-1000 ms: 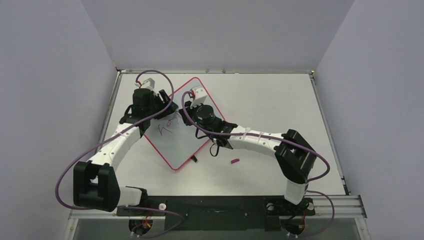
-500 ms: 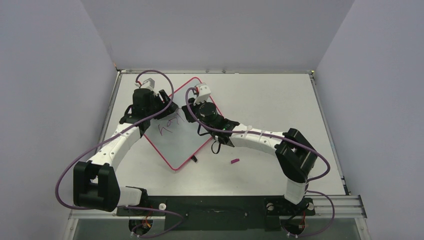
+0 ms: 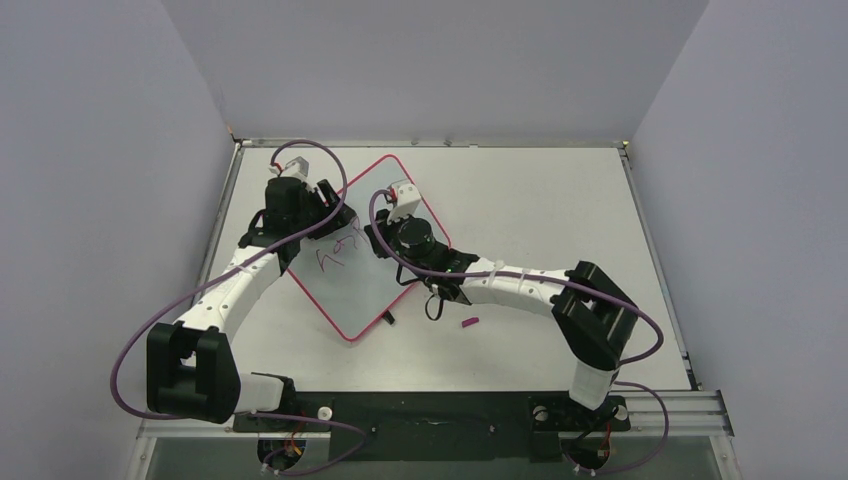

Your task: Write a sentence on the whiteboard

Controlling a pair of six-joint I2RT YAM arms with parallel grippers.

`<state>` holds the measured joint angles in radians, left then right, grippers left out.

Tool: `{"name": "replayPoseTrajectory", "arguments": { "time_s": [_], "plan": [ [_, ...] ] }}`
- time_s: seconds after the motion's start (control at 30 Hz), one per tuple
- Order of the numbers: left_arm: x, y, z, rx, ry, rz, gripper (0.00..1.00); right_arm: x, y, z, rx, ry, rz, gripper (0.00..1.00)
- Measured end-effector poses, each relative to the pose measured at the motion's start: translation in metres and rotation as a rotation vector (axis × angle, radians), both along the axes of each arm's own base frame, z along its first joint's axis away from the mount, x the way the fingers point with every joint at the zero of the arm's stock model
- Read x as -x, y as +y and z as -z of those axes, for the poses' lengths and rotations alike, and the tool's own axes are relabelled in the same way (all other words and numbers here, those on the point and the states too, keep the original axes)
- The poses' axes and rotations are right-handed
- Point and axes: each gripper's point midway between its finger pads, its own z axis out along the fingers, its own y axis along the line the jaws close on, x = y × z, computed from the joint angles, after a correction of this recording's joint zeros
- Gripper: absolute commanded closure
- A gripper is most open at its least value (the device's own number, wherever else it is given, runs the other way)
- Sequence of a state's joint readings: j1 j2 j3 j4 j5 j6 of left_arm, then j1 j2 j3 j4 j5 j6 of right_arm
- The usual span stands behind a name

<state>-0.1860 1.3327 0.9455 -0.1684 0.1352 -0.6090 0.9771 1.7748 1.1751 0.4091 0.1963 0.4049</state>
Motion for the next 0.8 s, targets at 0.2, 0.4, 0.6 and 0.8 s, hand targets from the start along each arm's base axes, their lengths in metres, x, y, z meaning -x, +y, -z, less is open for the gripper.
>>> {"name": "replayPoseTrajectory", "arguments": {
  "time_s": [0.2, 0.4, 0.6, 0.8],
  "plan": [
    [0.0, 0.0, 0.0, 0.0, -0.001, 0.003, 0.53, 0.006, -0.003, 0.005, 0.01, 0.005, -0.006, 1.0],
    [0.0, -0.001, -0.001, -0.001, -0.003, 0.006, 0.53, 0.006, -0.015, 0.012, 0.042, 0.014, 0.007, 1.0],
    [0.0, -0.001, -0.001, -0.001, -0.003, 0.006, 0.53, -0.006, -0.025, 0.008, 0.059, 0.008, 0.033, 1.0],
    [0.0, -0.001, -0.001, -0.001, -0.003, 0.006, 0.53, -0.017, -0.024, -0.014, 0.029, -0.014, 0.049, 1.0]
  ]
}}
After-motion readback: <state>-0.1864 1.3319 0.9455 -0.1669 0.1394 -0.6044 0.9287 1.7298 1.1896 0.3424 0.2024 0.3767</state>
